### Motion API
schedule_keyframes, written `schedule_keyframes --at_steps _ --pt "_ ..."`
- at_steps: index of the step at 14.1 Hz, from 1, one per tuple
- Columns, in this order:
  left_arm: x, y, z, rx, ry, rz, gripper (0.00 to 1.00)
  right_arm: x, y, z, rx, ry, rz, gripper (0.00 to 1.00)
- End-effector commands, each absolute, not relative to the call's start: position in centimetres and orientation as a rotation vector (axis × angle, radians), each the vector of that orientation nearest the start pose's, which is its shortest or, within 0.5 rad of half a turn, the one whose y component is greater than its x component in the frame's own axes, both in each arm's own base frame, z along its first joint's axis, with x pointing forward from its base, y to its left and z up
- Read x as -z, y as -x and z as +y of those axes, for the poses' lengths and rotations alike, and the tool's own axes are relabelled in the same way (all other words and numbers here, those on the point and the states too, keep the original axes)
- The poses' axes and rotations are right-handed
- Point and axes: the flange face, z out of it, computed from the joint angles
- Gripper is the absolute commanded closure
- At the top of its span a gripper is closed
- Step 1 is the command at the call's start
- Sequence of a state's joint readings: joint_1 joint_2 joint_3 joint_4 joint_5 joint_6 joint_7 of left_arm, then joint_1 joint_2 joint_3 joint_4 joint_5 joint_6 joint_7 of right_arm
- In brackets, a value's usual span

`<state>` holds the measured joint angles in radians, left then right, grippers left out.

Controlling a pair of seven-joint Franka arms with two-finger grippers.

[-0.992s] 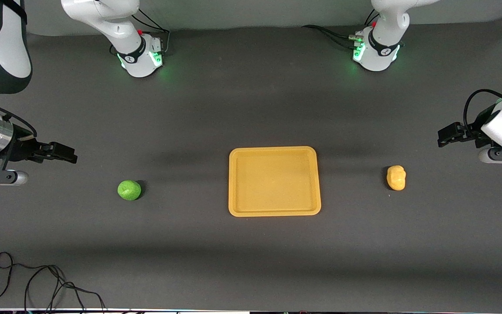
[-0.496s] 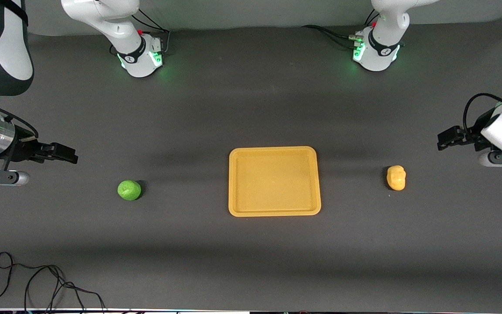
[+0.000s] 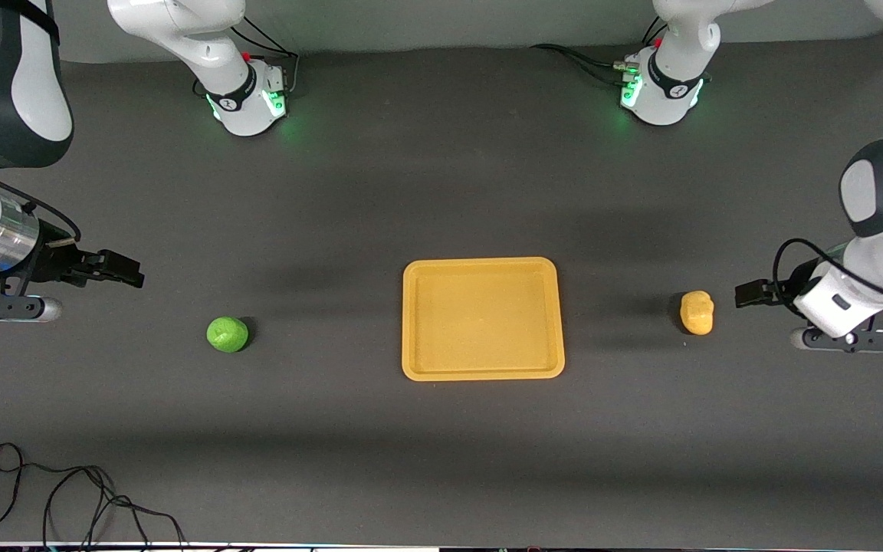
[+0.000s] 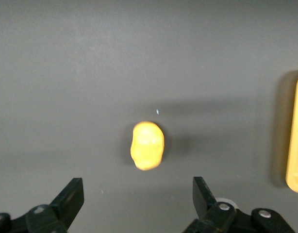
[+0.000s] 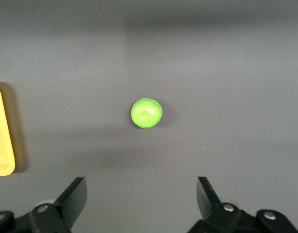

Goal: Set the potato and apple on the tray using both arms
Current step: 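Lower the right gripper to the apple while the left gripper reaches the potato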

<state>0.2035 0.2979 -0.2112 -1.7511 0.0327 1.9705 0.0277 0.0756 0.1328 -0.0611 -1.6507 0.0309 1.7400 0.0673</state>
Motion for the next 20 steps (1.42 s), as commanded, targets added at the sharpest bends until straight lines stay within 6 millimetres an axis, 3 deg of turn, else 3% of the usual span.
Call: schedule_keyframes --at_steps 1,5,9,11,14,16,20 --pt "-32.2 -64.3 0.4 -0.048 3.175 0.084 0.00 -52.4 -59.4 1.7 -0.058 3.116 0.050 0.00" --pt "-26.0 -61.2 0.5 -0.034 3.164 0.072 0.00 -49.2 -60.3 1.4 -0.111 3.117 0.065 0.00" --pt "-24.1 -59.3 0.6 -0.053 3.164 0.070 0.00 -43.9 -60.6 1.5 -0.094 3.117 0.069 0.00" --pt "-23.5 -58.7 0.5 -0.039 3.165 0.073 0.00 -39.6 -61.4 1.8 -0.053 3.118 0.072 0.00" --pt "-22.4 -57.7 0.3 -0.029 3.168 0.079 0.00 -29.8 -61.8 3.2 -0.067 3.131 0.072 0.00" --pt "-22.2 -57.5 -0.1 -0.036 3.168 0.087 0.01 -26.0 -61.5 2.8 -0.045 3.135 0.085 0.00" --pt "-22.4 -57.5 -0.3 -0.029 3.167 0.092 0.52 -23.9 -61.2 3.3 -0.069 3.124 0.164 0.00"
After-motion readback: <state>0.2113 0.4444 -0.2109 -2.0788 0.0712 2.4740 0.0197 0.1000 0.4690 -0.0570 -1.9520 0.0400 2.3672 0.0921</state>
